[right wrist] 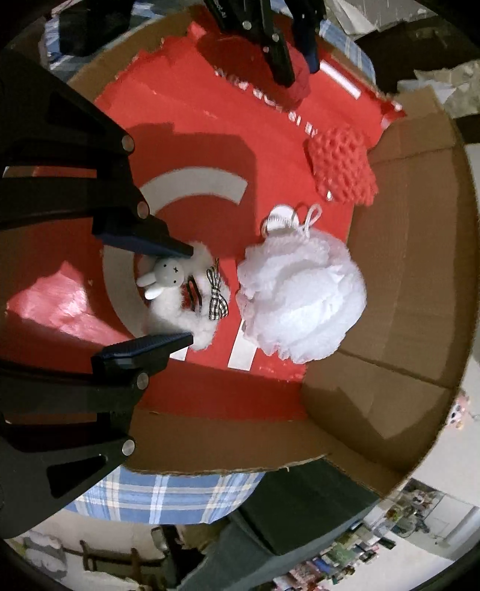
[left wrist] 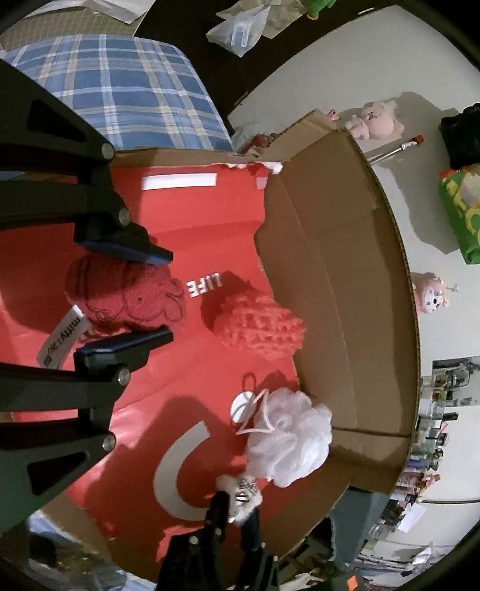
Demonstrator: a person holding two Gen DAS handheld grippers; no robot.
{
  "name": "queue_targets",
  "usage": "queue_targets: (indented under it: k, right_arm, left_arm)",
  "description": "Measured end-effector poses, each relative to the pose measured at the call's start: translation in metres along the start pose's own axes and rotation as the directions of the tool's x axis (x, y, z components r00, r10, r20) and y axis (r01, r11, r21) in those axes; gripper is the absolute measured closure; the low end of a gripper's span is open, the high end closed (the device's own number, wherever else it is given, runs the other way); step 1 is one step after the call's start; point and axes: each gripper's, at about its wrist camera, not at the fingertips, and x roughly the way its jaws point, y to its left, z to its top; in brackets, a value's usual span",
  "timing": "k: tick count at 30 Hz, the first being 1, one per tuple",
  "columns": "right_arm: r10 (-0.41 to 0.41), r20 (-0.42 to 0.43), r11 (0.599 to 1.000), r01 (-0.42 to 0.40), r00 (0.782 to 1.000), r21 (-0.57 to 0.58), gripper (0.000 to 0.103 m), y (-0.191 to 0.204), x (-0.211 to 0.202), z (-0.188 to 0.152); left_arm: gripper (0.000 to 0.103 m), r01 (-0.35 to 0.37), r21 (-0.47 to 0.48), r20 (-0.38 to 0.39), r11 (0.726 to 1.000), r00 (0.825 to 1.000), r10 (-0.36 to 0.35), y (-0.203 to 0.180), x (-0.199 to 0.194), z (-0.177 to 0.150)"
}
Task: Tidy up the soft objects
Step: 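Lower both bunnies into the box and open both tools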
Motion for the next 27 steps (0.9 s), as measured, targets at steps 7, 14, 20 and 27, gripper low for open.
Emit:
queue_targets:
  k: [7,14,20,27]
  right_arm:
    - [0.001,0.023,1.0,-0.001,1.0,0.007,0.065,-0.004,-0.003,-0.001]
    - [0.0,-0.005,1.0,0.0,1.0,-0.007,0.064,-0.001,0.003,-0.006]
    - [-0.006,-0.023,1.0,0.006,1.0,-0.008,0.063,-0.002,0.009,-0.004]
    - [-0.005,-0.021,1.0,0.005,1.0,-0.014,0.061,0.001,0.014,-0.002]
  left_arm:
    - [0.065,0.014,-0.029,0.072,0.999,0.997,-0.012,0.005,-0.013,0.011]
    - [0.065,-0.009,-0.026,-0.02,1.0,1.0,0.009,0.002,0.011,0.003]
    - [0.063,-0.051,-0.015,-0.073,0.999,0.996,0.05,0.001,0.028,0.0]
    - [0.062,-0.057,-0.01,-0.072,0.998,0.996,0.056,0.0,0.03,-0.002]
